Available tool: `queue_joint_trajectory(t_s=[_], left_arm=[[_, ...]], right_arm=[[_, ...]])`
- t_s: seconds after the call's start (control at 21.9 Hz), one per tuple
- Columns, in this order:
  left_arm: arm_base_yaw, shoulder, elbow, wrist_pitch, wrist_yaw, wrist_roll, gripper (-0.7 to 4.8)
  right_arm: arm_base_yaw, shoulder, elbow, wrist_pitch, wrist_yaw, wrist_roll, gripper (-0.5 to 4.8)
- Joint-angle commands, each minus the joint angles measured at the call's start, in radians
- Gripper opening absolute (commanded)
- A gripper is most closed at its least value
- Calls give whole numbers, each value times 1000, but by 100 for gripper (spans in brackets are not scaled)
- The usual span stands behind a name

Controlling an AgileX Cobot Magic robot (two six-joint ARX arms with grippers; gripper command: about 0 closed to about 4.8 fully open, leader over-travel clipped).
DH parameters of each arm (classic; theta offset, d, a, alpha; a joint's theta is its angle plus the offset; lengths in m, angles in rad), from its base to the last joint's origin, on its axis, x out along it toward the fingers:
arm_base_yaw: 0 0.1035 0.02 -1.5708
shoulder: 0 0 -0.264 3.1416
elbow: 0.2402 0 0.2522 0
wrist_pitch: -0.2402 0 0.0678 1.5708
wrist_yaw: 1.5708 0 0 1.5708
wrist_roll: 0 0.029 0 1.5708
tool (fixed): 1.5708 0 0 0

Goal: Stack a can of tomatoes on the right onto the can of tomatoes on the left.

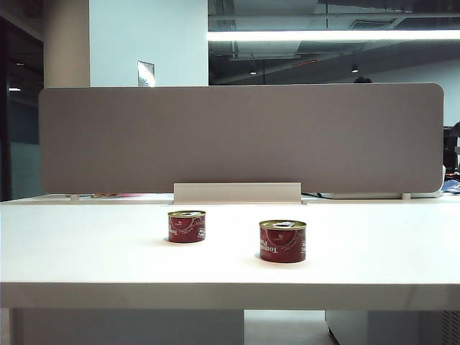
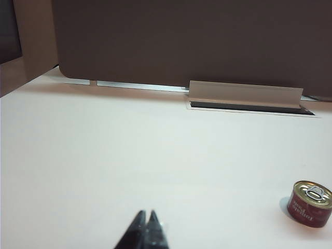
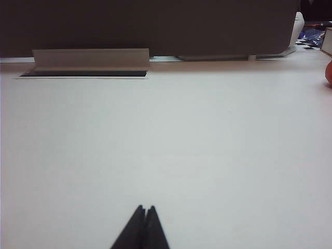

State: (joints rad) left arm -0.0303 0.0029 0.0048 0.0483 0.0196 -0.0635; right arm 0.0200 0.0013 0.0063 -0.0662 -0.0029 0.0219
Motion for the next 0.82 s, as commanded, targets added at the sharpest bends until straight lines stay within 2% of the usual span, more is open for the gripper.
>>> queue_joint_trajectory(t_s=[0.05, 0.82], left_arm=[[1, 1, 4, 12, 3, 4, -6], [1, 1, 4, 12, 3, 4, -6]], right_arm=[[0, -2, -6, 17, 0, 4, -1], [0, -2, -6, 14, -21, 18, -1]])
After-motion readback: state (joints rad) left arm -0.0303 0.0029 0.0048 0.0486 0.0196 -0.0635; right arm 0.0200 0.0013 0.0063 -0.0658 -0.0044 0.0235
